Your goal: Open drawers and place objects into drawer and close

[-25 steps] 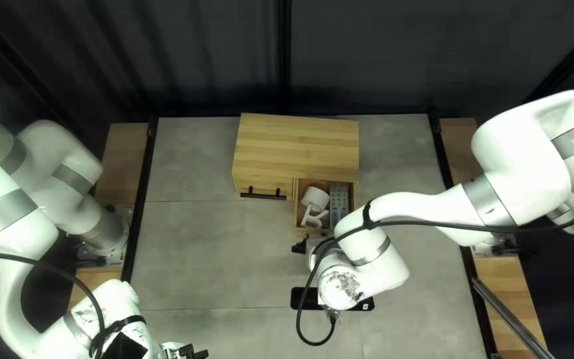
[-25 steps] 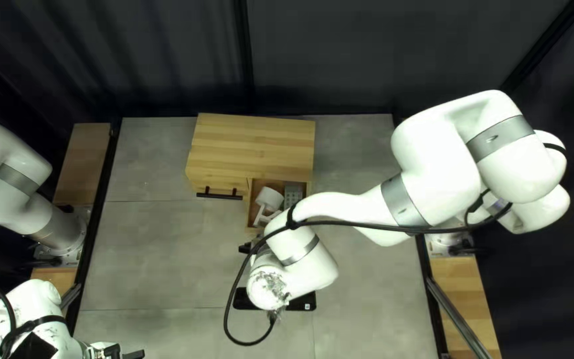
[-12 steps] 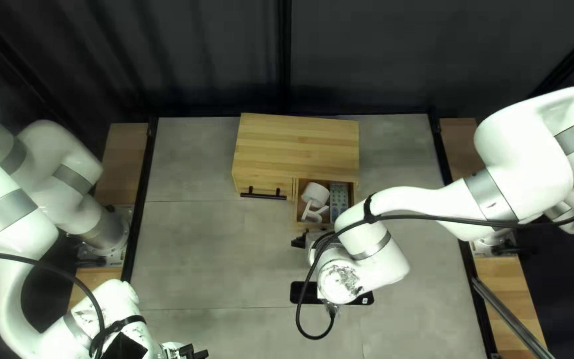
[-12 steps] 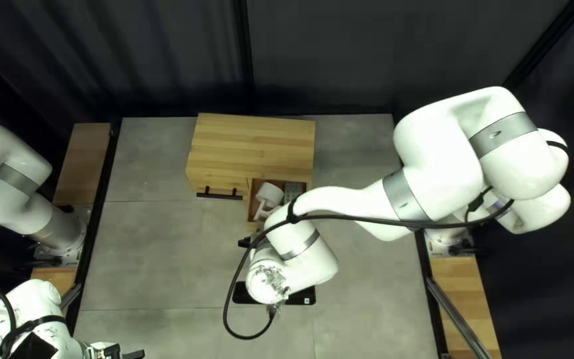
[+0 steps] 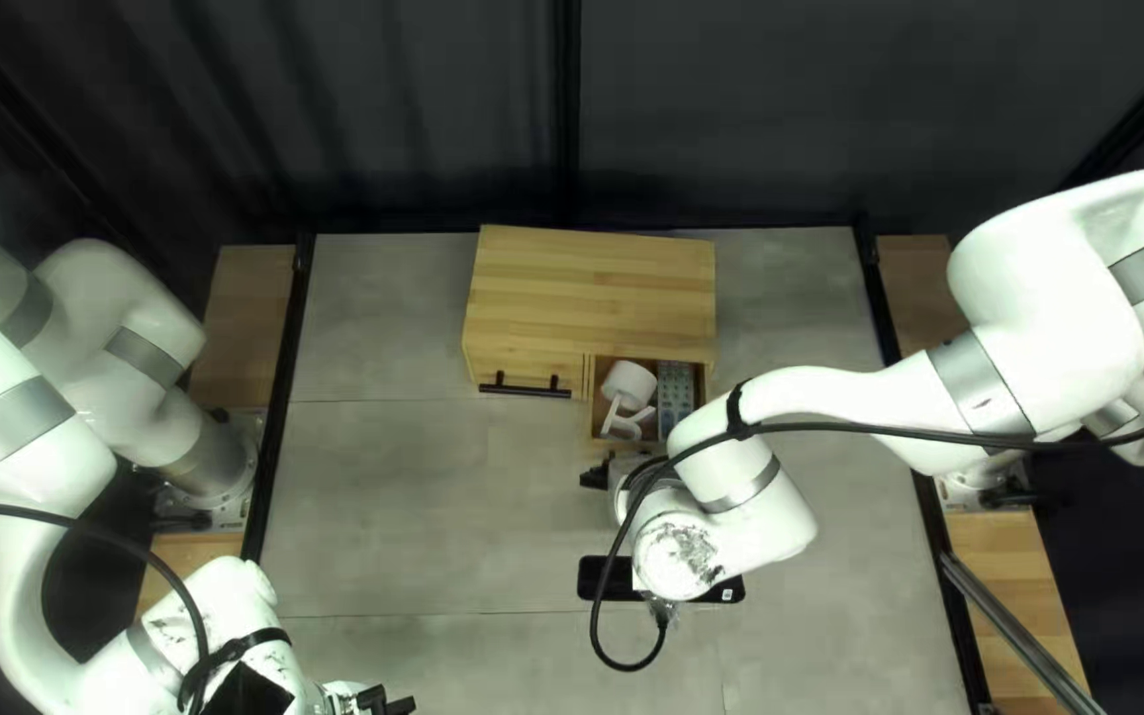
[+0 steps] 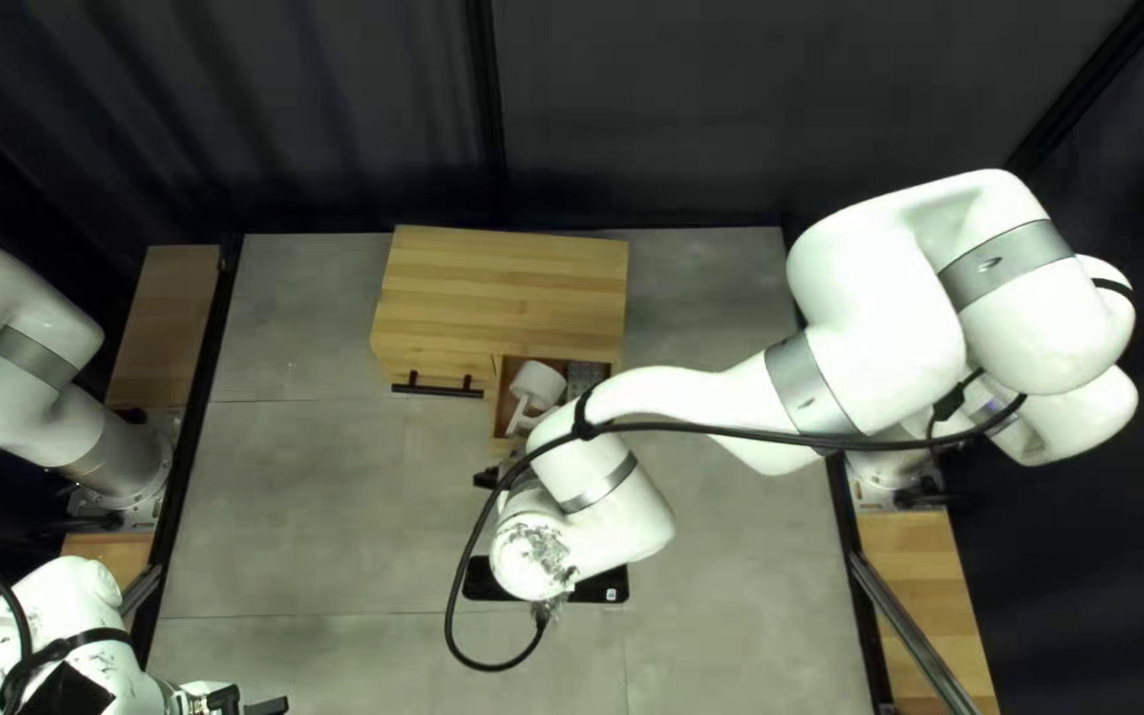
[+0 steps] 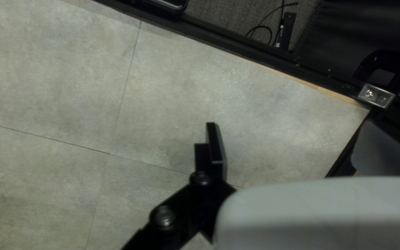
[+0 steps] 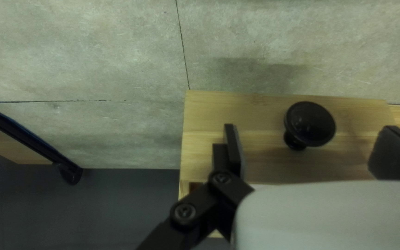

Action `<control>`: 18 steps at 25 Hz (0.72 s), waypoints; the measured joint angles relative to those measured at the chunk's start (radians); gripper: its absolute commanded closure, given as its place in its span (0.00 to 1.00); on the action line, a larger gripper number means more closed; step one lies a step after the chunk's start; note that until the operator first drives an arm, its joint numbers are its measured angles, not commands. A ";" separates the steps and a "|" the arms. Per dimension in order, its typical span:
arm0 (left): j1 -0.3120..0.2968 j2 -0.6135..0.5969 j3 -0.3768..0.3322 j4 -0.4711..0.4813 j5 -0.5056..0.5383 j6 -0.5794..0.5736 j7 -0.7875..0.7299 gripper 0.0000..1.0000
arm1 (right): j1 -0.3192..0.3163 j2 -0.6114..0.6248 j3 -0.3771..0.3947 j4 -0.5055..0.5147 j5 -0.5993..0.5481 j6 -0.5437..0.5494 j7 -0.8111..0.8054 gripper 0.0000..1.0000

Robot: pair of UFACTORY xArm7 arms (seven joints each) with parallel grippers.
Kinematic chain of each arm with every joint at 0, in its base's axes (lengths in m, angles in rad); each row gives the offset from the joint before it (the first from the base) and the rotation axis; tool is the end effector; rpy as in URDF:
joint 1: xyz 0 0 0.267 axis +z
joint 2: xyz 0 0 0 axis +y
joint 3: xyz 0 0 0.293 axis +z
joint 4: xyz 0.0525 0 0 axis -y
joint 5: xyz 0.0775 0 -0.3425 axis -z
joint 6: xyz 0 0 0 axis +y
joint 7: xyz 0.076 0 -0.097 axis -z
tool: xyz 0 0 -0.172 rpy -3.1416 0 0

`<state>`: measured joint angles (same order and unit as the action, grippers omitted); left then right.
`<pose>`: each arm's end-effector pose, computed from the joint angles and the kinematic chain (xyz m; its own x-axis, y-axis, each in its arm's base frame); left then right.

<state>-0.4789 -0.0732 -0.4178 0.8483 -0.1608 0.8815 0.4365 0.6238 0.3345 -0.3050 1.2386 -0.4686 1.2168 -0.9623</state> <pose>0.2564 -0.3556 0.1501 0.3336 -0.9402 0.0686 -0.9415 -0.3285 0.0757 0.4816 0.0449 0.1329 0.0383 0.8289 -0.5581 0.9979 -0.0612 -0.0224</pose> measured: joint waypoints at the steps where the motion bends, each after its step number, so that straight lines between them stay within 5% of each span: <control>1: 0.000 0.000 0.000 0.000 0.000 0.000 0.000 0.00 | 0.000 -0.001 0.000 0.000 0.000 0.000 -0.001 0.00; 18: 0.000 0.000 0.000 0.000 0.000 0.000 0.000 0.00 | 0.006 -0.042 -0.005 -0.038 -0.019 0.005 0.006 0.00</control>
<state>-0.4789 -0.0732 -0.4178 0.8483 -0.1608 0.8815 0.4365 0.6293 0.2921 -0.3099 1.2008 -0.4879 1.2223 -0.9562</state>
